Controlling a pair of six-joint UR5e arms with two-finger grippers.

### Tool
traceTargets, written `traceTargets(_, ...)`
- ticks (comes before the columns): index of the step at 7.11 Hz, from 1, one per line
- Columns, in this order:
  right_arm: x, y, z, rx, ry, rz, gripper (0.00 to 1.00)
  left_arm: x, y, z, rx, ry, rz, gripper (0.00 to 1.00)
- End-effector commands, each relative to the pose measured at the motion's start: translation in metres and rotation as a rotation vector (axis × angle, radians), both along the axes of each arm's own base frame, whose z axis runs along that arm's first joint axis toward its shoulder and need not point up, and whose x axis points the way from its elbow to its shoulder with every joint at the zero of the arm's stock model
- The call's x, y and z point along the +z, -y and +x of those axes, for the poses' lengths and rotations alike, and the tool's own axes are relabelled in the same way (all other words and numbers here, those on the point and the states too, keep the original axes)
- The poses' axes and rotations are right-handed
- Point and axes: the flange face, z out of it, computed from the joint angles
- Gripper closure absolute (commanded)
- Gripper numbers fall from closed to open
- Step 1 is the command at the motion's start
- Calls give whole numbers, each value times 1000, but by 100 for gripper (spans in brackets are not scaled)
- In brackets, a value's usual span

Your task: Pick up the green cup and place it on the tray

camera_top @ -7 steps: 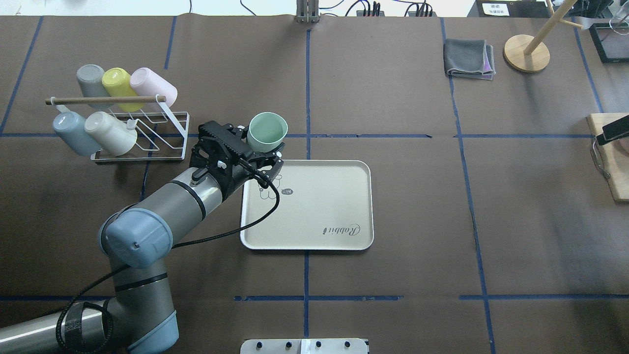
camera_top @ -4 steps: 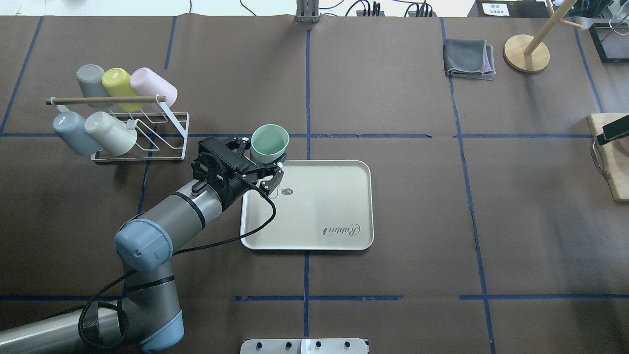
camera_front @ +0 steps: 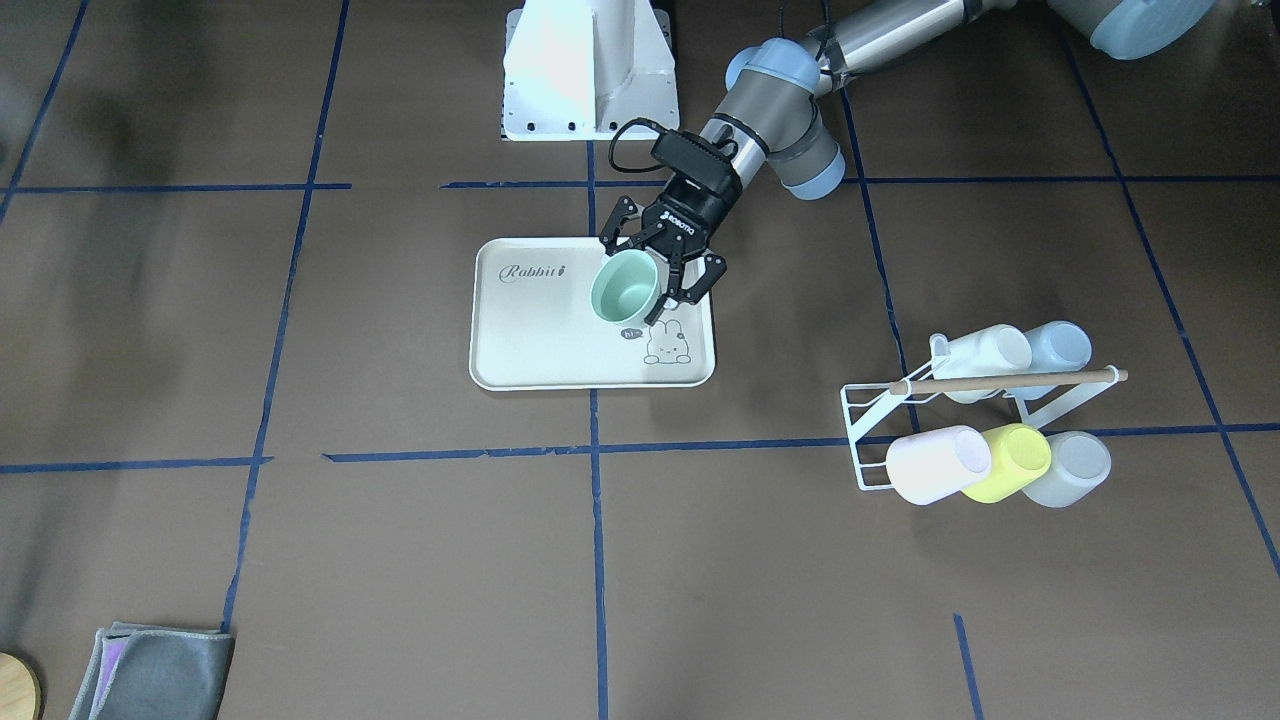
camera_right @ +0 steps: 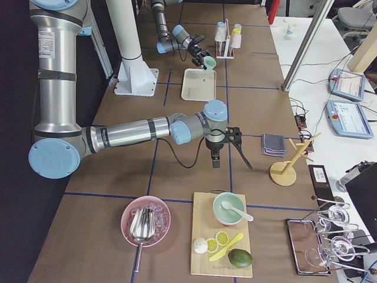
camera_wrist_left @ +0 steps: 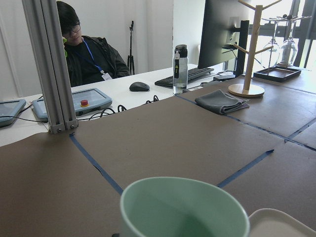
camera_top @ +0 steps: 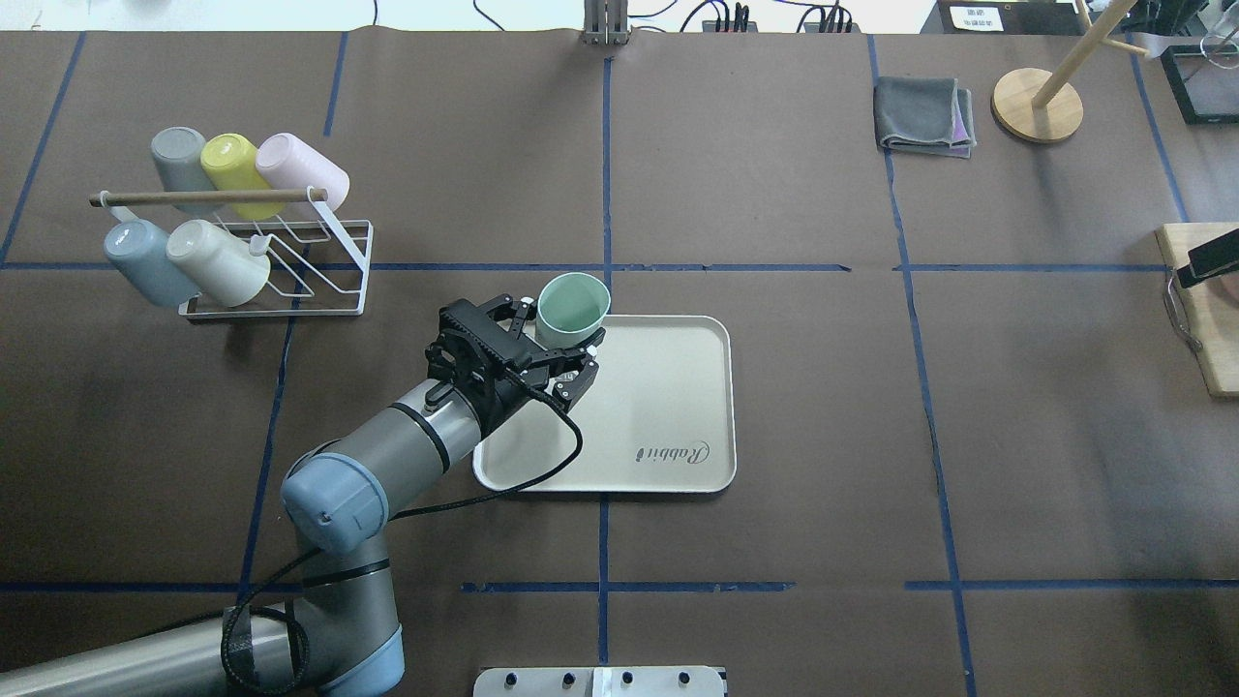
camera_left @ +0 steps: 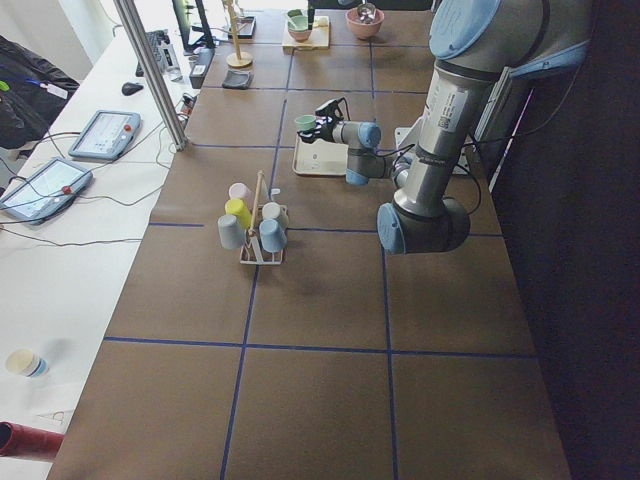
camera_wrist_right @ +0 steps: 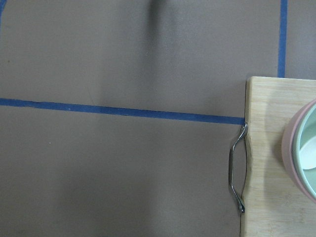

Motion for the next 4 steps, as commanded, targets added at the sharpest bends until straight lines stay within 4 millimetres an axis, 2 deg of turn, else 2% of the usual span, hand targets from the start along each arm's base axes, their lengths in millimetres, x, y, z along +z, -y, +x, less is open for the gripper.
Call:
traceTargets(1, 2, -1, 0, 0, -1, -5, 0, 5, -2, 17, 6, -45, 12, 57)
traceTargets(2, 5, -1, 0, 0, -3, -9, 0, 7, -2, 29, 11, -51, 13, 57)
traceTargets(4, 8, 1, 0, -3, -5, -12, 0, -4, -10, 38, 26, -63, 16, 57)
